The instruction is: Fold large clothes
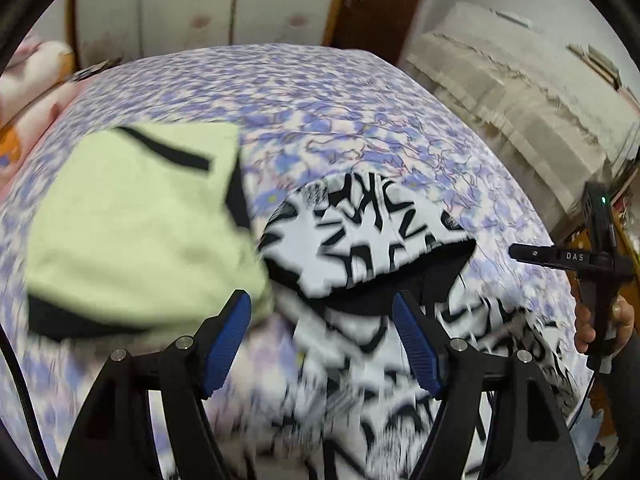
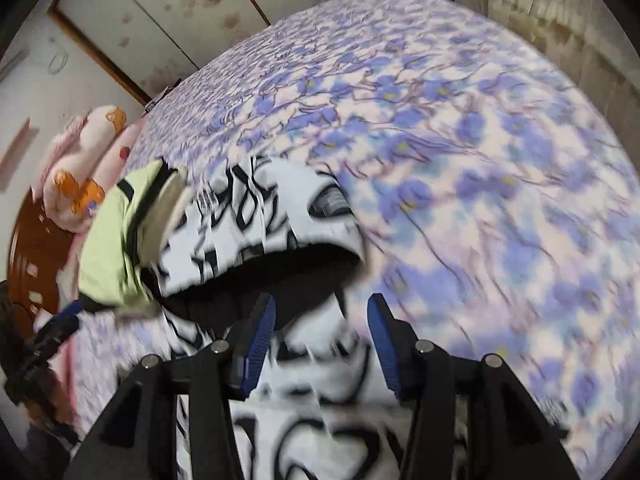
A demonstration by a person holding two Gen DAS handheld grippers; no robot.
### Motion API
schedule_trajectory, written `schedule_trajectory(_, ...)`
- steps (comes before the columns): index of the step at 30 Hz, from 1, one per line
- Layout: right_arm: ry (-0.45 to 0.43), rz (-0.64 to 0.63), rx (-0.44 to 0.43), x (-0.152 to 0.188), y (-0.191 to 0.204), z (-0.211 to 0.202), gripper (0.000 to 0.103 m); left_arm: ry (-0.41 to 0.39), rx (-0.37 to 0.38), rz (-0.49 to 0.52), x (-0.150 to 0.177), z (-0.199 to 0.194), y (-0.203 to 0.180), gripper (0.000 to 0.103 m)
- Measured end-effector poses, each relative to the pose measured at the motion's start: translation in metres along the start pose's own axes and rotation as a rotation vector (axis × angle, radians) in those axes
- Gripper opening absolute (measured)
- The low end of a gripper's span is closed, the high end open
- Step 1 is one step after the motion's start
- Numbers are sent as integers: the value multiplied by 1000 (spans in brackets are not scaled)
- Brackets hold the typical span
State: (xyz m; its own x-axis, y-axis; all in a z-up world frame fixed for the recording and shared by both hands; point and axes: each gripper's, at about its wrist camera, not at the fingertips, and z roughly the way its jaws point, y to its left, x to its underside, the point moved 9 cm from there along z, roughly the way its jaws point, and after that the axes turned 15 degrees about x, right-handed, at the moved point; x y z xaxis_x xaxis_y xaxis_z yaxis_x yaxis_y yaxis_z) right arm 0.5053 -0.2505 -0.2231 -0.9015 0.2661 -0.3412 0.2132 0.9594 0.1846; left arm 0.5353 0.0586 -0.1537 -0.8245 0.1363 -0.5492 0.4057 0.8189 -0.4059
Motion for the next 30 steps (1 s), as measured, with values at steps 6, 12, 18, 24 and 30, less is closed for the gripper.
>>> schedule_trajectory(6,70,23,36,-44,-1,67,48,137,5,34,-35,87,18,72)
schedule_trajectory(12,133,38,-28,-59,1,113,48,247,11,83,-18,139,31,72)
schedule_trajectory(18,136,-14,-64,-66,32,140,50,315,8,195,6,158,26,72)
schedule_trajectory(24,27,-143,-26,-63,51,128,8,305,-43,253,16,158,22,72)
schedule_trajectory(30,-231,-313,-115,-41,73,43,6,203,14,145,18,124,10,72)
